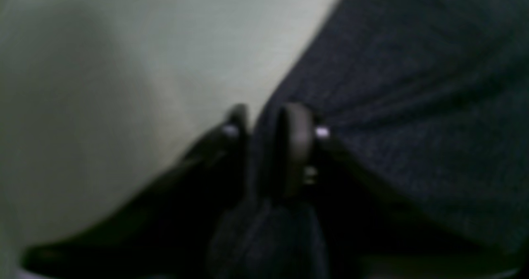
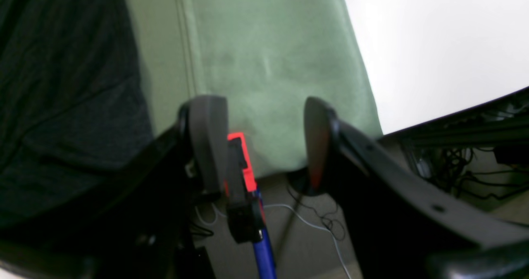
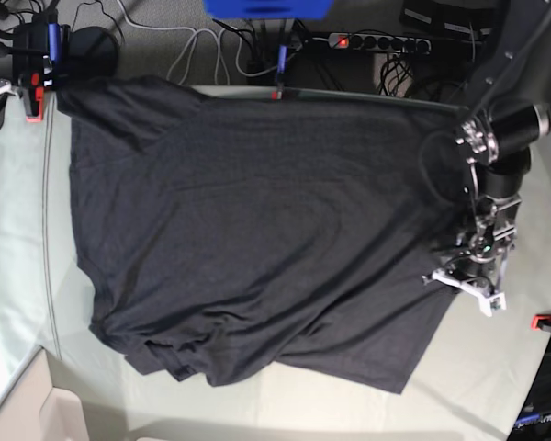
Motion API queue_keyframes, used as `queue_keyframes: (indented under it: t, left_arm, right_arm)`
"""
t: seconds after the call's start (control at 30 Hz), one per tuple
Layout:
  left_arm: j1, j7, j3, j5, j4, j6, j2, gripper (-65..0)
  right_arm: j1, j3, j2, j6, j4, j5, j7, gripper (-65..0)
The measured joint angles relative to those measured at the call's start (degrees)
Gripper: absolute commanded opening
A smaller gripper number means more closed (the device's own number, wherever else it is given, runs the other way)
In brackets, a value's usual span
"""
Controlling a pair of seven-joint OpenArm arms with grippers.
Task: Layout the t-shirt on the table in an organized manner, then fold the t-shirt properly
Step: 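Release with the left gripper and grasp the shirt side further along, then drag the shirt side with the left gripper back toward its corner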
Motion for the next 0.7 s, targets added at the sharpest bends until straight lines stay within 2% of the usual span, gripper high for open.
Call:
queue_keyframes:
  t: [0.03,0.4,0.57,0.63,0.7]
  left_arm:
    - [0.0,0.0,-1.4,-0.2,0.0,0.0,0.0,-65.0]
    - [0.5,1.1,-3.1,-0.2,0.8,-0.7,-0.6,-64.9]
    - [5.5,2.4,-3.1,-0.4,9.4,-0.5,-0.7,-64.9]
    - [8.3,2.4,-3.1,-4.1,13.4,-0.4,-0.9,-64.9]
    - [10.9,5.0,-3.2,-8.1,17.4,-0.3,-1.0,-64.9]
  right_arm:
    - [0.0,0.0,0.0,0.0,0.0,0.0,0.0,-34.8]
    - [-0.1,0.1,0.0,0.0,0.0,0.0,0.0,-34.8]
    - [-0.2,0.1,0.0,0.0,0.0,0.0,0.0,-34.8]
    - [-0.1,0.0,0.0,0.0,0.0,0.0,0.0,-34.8]
    - [-0.2,0.0,0.0,0.0,0.0,0.0,0.0,-34.8]
